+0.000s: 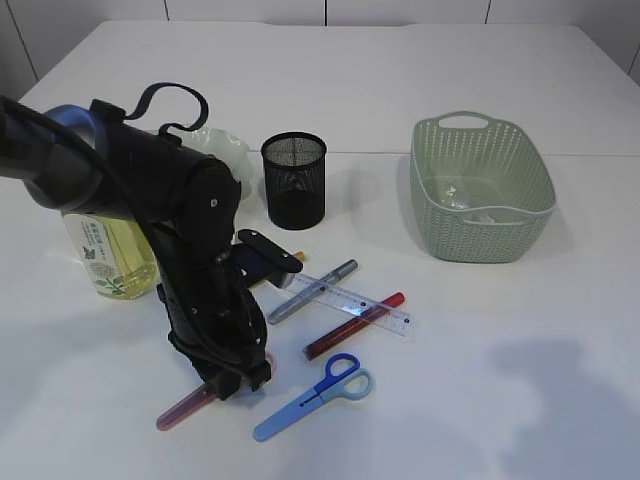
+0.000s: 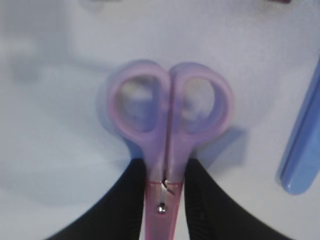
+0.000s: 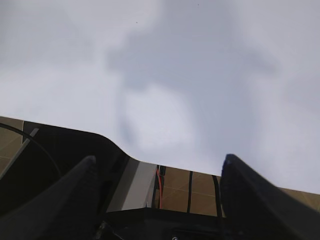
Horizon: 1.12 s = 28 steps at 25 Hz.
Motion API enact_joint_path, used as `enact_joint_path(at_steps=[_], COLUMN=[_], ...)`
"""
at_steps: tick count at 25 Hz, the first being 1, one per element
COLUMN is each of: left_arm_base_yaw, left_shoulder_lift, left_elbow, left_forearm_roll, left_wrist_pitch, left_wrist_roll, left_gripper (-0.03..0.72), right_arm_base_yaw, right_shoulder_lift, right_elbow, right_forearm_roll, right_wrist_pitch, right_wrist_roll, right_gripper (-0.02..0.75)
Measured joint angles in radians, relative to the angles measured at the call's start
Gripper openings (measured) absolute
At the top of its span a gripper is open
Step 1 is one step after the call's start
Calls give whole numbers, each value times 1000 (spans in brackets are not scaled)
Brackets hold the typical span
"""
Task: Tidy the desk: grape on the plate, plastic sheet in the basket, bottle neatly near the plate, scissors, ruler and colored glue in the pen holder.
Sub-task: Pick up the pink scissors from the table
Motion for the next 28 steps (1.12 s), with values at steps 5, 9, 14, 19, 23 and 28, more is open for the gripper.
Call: enact_joint_path(at_steps=[5, 9, 14, 19, 23, 28], left_arm_base_yaw=[5, 21, 37, 45, 45, 45], left_shoulder_lift=[0, 0, -2, -24, -45, -50], left_elbow=[0, 0, 0, 0, 0, 2], left_forearm_roll=[-5, -22, -56, -83, -108, -128], left_wrist_pitch=[24, 40, 41, 42, 42, 48], left_wrist_roll=[-19, -24, -27, -45, -56, -63], left_gripper=[190, 189, 189, 189, 189, 189], right_arm_base_yaw=[0, 0, 0, 0, 0, 0], right_shoulder_lift=[0, 0, 0, 0, 0, 0], right_elbow=[0, 0, 0, 0, 0, 0], right_forearm_roll=[0, 0, 0, 0, 0, 0], right_wrist_pitch=[0, 0, 0, 0, 0, 0], right_wrist_roll=[0, 0, 0, 0, 0, 0], right_gripper=[583, 583, 583, 583, 583, 583])
